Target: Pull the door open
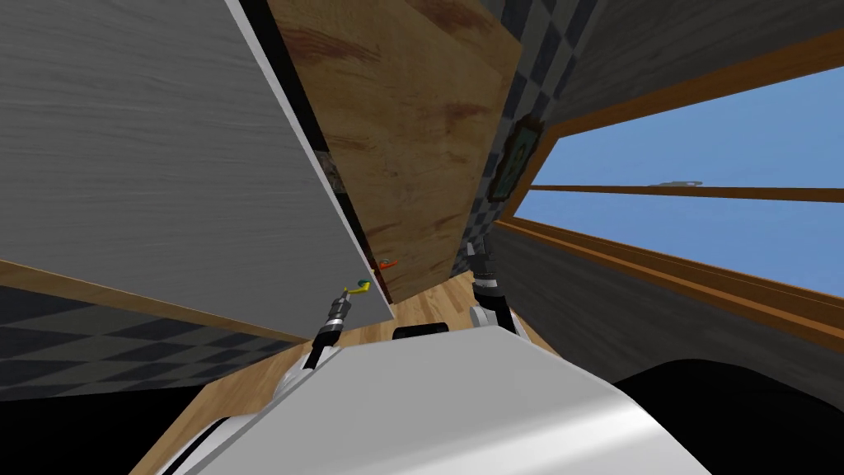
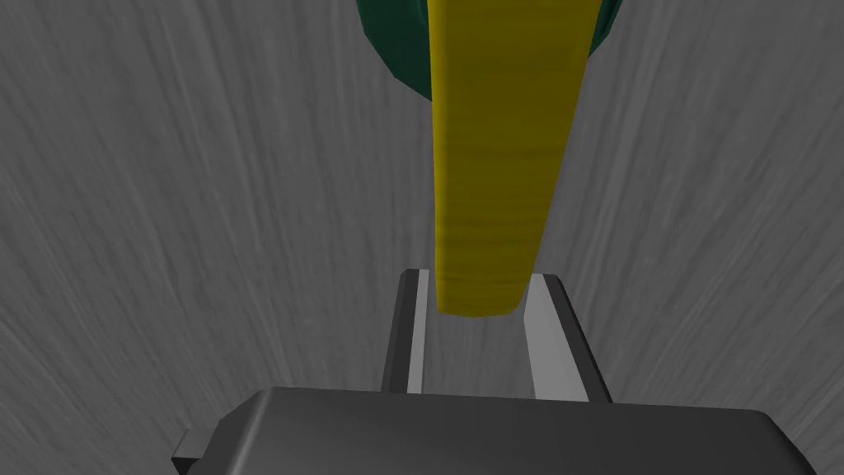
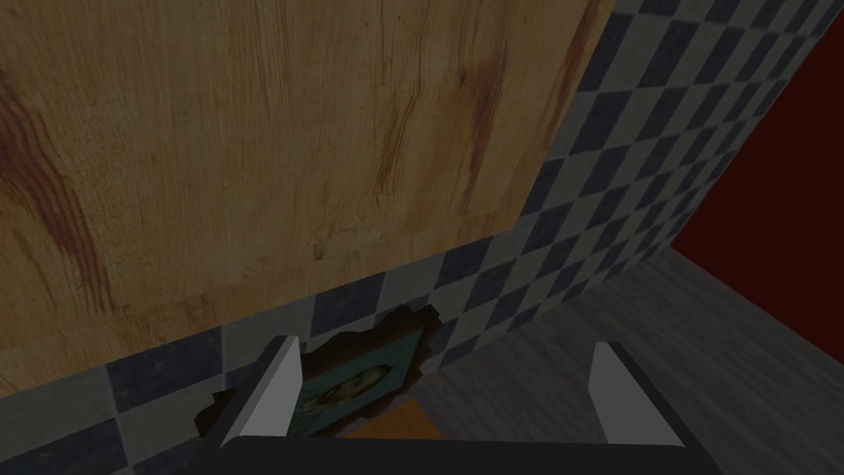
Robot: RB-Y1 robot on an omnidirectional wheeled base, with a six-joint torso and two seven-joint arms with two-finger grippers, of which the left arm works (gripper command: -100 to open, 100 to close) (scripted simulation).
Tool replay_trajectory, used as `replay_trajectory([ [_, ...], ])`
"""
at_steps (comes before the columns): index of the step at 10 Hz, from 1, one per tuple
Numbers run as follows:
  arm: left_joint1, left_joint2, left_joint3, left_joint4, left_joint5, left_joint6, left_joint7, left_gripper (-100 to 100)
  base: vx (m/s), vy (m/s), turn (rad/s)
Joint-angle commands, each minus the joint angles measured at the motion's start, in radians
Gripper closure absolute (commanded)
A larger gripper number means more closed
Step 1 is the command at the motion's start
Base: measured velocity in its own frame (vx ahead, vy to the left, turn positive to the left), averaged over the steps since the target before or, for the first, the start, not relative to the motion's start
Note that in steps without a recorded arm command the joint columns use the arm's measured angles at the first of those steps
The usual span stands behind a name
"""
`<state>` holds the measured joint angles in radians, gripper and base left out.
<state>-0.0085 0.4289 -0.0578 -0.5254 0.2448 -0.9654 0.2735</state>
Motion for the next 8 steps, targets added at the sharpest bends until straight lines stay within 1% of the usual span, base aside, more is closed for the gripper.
replay_trajectory([
  [1, -0.006, -0.014, -0.030, -0.012, -0.015, -0.016, 0.018, 100, -0.112, 0.061, -0.149],
  [2, 0.002, 0.005, -0.013, -0.007, -0.006, -0.007, 0.016, 100, -0.043, 0.039, -0.020],
  [3, 0.018, 0.016, -0.032, -0.010, -0.014, -0.033, 0.036, 100, -0.138, 0.031, -0.115],
  [4, 0.024, 0.019, -0.039, -0.011, -0.016, -0.042, 0.042, 100, -0.174, 0.054, -0.124],
  [5, 0.036, 0.026, -0.053, -0.013, -0.022, -0.062, 0.055, 100, -0.175, 0.022, -0.092],
  [7, 0.048, 0.034, -0.069, -0.015, -0.029, -0.084, 0.068, 100, -0.150, 0.029, -0.060],
  [8, 0.061, 0.041, -0.084, -0.017, -0.035, -0.105, 0.082, 100, -0.153, 0.034, -0.121],
])
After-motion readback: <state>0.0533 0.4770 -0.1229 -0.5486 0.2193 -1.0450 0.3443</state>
